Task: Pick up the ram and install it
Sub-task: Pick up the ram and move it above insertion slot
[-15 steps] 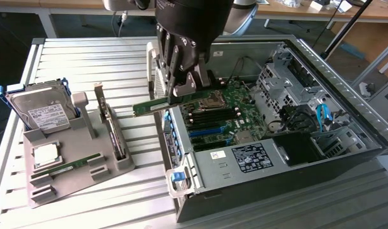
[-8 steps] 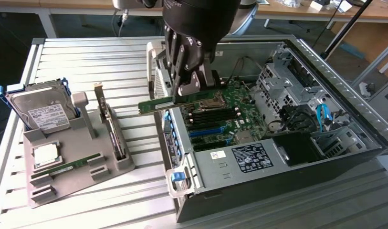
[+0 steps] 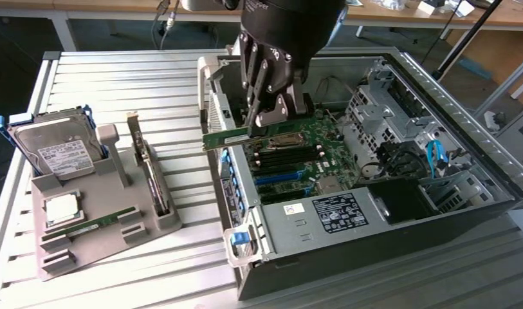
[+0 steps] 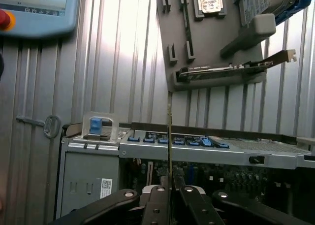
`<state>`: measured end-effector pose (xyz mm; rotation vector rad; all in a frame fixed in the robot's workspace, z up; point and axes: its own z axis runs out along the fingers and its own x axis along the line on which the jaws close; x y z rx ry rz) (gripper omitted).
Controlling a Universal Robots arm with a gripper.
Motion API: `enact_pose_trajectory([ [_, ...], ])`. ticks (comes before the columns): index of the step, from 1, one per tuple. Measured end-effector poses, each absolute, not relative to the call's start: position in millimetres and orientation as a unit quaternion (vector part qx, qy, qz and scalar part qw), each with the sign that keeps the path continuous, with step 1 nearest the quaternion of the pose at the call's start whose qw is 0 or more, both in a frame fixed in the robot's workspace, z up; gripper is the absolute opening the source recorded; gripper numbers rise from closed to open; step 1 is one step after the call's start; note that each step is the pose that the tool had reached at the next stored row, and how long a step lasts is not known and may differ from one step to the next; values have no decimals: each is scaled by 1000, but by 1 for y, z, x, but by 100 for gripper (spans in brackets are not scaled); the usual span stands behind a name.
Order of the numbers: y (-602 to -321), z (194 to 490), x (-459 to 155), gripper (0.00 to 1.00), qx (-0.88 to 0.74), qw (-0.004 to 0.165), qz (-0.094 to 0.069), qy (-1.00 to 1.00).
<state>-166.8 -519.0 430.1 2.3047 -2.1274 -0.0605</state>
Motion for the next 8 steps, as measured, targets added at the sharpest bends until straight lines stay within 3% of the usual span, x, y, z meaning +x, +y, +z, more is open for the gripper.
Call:
enact_pose_trajectory([
  [8,-516,428,-146,13,722,3,-19,-691],
])
